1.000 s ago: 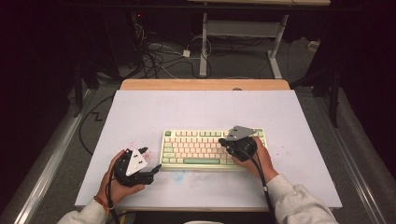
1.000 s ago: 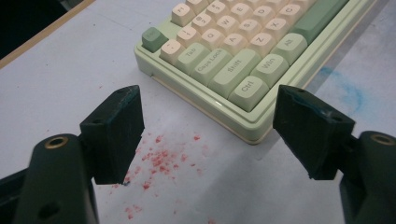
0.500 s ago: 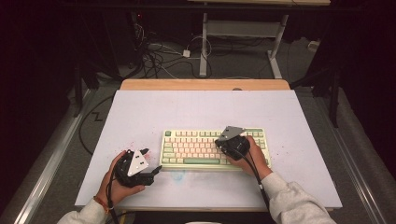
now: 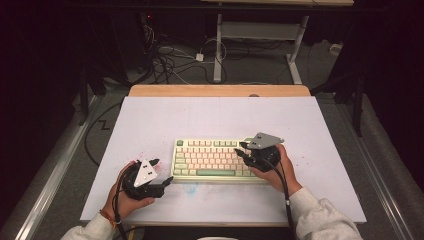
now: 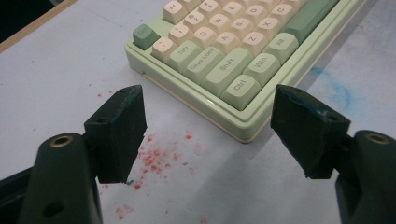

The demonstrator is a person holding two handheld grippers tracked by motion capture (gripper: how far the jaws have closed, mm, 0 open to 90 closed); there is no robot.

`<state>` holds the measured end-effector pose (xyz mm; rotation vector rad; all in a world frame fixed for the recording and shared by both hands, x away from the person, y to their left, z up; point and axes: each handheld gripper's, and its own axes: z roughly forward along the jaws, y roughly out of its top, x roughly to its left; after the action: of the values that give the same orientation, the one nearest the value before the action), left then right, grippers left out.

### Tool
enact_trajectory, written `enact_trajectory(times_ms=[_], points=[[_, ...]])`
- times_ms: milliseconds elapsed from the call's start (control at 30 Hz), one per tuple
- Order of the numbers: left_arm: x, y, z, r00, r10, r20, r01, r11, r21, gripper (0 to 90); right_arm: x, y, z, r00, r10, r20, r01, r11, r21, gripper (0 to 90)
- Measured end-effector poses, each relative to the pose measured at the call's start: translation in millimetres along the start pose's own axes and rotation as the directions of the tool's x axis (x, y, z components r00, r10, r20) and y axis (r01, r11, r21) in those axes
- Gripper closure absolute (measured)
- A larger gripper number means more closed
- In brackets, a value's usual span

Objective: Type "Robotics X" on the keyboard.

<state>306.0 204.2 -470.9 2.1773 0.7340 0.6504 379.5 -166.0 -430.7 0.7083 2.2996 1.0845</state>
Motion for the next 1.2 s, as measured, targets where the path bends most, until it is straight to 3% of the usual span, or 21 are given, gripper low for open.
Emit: enact_trajectory(times_ms=[167, 367, 633, 733, 833, 1000, 1133, 1200], points=[[0.2, 0.0, -0.3, 1.0, -0.002, -0.003, 0.002, 1.0, -0.003, 25.0, -1.6, -0.7, -12.9, 0.9997, 0.011, 0.021, -0.01, 0.998, -0.055, 48.3], [0.8, -0.4, -1.1, 1.0, 0.0, 0.001, 0.0, 1.0, 0.009, 24.9, 0.6, -5.3, -26.5, 0.995, 0.03, 0.095, -0.019, 0.993, -0.114, 31.8], [3.7, 1.1, -4.2, 0.9999, -0.008, -0.006, 0.008, 0.9999, 0.008, 24.4, -0.3, -23.5, -44.9, 0.9896, 0.059, 0.131, -0.043, 0.991, -0.125, 20.9], [4.9, 1.8, -5.7, 0.9999, -0.015, -0.006, 0.015, 0.9999, 0.002, 24.3, 1.5, -31.4, -49.7, 0.9842, 0.051, 0.17, -0.034, 0.994, -0.104, 19.0], [5.0, 3.0, -6.4, 0.9999, -0.016, -0.002, 0.016, 0.9999, 0.001, 25.0, 2.5, -40.6, -55.4, 0.9863, 0.05, 0.157, -0.035, 0.995, -0.098, 18.5], [5.3, 6.4, -7.2, 0.9999, -0.009, 0.012, 0.009, 0.9999, -0.006, 31.0, 5.8, -52.7, -62.6, 0.983, 0.049, 0.177, -0.033, 0.995, -0.09, 18.3], [5.2, 8.4, -6.1, 0.9996, -0.012, 0.026, 0.011, 0.9999, 0.01, 43.3, 8.6, -61.2, -66.9, 0.9807, 0.042, 0.191, -0.027, 0.996, -0.082, 18.1], [5.6, 9.3, -4.8, 0.9975, -0.028, 0.065, 0.027, 0.9995, 0.016, 53.8, 9.6, -66.2, -68.8, 0.9809, 0.049, 0.188, -0.035, 0.997, -0.076, 18.1]])
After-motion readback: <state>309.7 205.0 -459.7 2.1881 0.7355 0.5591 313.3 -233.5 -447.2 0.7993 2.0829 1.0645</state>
